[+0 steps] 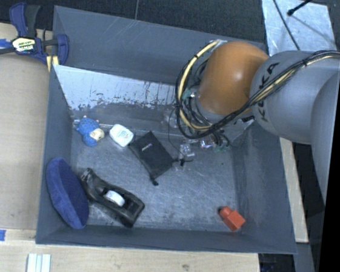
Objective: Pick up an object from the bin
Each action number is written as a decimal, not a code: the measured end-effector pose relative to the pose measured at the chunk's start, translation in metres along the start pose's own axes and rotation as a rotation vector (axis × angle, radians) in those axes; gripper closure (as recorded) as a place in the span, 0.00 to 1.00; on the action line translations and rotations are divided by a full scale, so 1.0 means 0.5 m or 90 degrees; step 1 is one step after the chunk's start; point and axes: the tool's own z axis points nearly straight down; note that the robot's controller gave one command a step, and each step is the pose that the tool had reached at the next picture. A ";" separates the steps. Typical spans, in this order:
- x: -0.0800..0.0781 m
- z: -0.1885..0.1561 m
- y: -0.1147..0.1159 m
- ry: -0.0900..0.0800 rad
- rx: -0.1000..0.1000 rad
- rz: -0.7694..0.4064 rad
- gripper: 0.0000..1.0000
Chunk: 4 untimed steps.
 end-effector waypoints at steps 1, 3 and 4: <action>0.018 0.080 0.016 0.004 0.000 0.298 0.00; 0.010 0.076 -0.022 0.000 0.000 0.107 1.00; 0.006 0.040 -0.023 -0.001 0.001 0.107 1.00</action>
Offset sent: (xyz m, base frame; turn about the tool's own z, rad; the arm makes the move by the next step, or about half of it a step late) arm -0.0106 0.0055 -0.0395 0.4674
